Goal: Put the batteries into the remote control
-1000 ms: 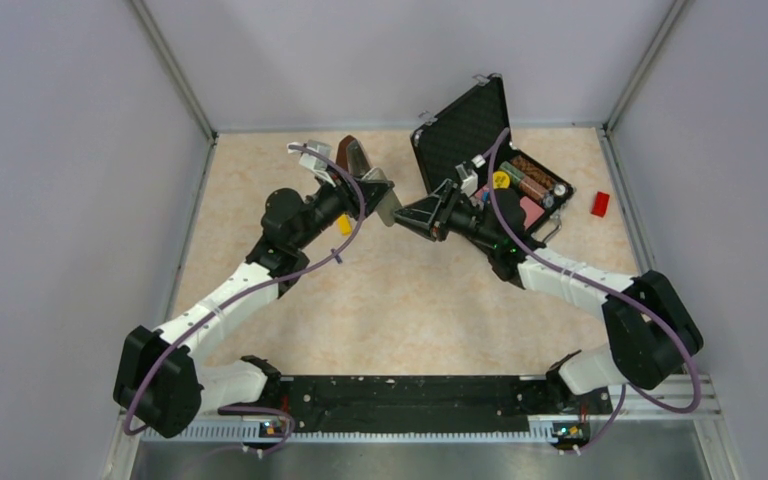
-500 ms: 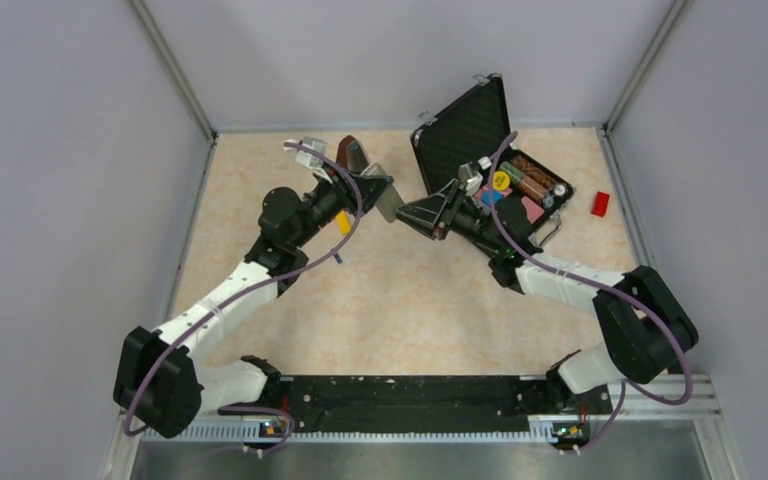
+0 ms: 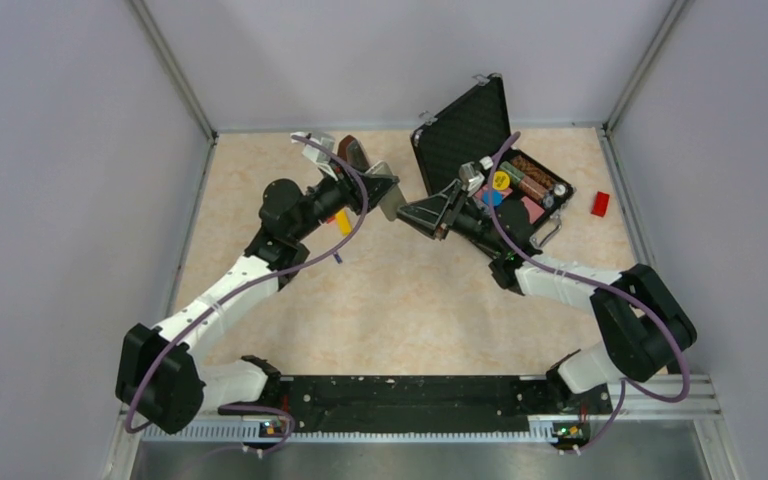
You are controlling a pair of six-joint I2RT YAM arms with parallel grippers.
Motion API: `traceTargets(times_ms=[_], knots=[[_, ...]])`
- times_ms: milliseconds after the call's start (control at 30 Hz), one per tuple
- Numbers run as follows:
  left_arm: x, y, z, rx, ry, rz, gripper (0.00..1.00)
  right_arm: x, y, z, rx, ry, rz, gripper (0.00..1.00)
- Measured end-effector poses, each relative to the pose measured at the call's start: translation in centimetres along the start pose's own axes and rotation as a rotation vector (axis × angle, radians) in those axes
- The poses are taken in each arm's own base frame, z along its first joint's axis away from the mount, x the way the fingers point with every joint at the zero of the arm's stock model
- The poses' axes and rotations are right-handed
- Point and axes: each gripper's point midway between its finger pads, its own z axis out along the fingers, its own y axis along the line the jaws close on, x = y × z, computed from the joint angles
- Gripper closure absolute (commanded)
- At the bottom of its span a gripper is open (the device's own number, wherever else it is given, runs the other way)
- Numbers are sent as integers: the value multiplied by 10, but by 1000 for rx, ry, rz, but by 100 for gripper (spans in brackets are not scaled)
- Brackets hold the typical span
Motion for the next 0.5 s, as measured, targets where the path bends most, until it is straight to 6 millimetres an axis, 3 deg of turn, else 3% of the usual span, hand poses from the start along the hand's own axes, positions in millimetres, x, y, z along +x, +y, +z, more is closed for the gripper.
traceTargets(times_ms=[100, 233, 500], knots=[[14, 1, 0, 11, 56, -6, 100, 2, 5, -1, -22, 10, -6, 60], [48, 3, -2, 15, 179, -78, 100, 6, 17, -1, -68, 21, -29, 60], [55, 10, -6, -57, 198, -94, 100, 8, 9, -1, -34, 36, -26, 61]])
